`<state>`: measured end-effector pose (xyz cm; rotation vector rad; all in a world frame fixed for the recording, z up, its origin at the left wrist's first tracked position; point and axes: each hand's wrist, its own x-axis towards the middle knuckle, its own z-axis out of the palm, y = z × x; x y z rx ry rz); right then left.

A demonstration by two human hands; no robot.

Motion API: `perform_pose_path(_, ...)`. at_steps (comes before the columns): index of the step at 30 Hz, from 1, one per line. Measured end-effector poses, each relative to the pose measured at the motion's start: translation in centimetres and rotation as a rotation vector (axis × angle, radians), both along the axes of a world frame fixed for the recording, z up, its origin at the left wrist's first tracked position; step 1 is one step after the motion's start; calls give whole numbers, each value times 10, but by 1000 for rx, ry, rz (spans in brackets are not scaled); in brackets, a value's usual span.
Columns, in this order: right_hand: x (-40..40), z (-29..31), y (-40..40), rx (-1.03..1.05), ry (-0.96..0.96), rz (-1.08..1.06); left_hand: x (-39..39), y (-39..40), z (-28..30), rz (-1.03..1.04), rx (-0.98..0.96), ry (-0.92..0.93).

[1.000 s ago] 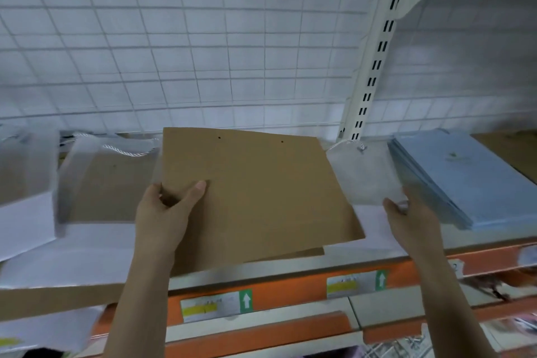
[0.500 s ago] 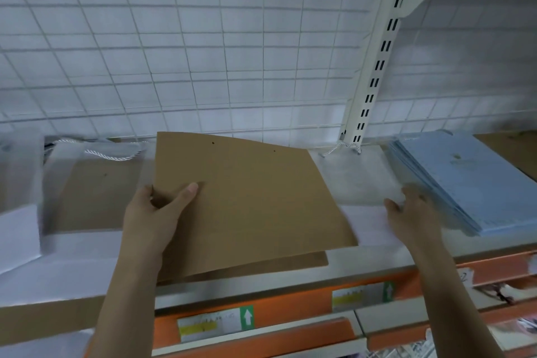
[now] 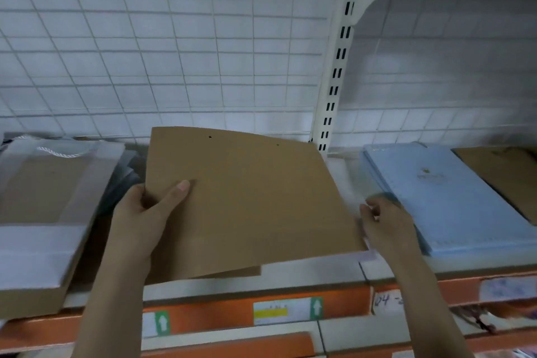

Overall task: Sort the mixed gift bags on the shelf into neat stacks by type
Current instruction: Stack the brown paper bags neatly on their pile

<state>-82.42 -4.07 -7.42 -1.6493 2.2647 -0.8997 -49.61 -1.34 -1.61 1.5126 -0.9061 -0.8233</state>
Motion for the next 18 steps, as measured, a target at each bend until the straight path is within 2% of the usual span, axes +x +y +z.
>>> perform_pose_path(4, -57, 10, 11, -106, 62, 73, -64, 12, -5, 21, 8, 95)
perform_pose_path(10, -139, 20, 30, -191, 60, 50, -141, 25, -14, 30, 20, 167)
perform_pose_path(18, -166, 3, 30, -194, 38, 73, -184, 14, -17, -24, 53, 197)
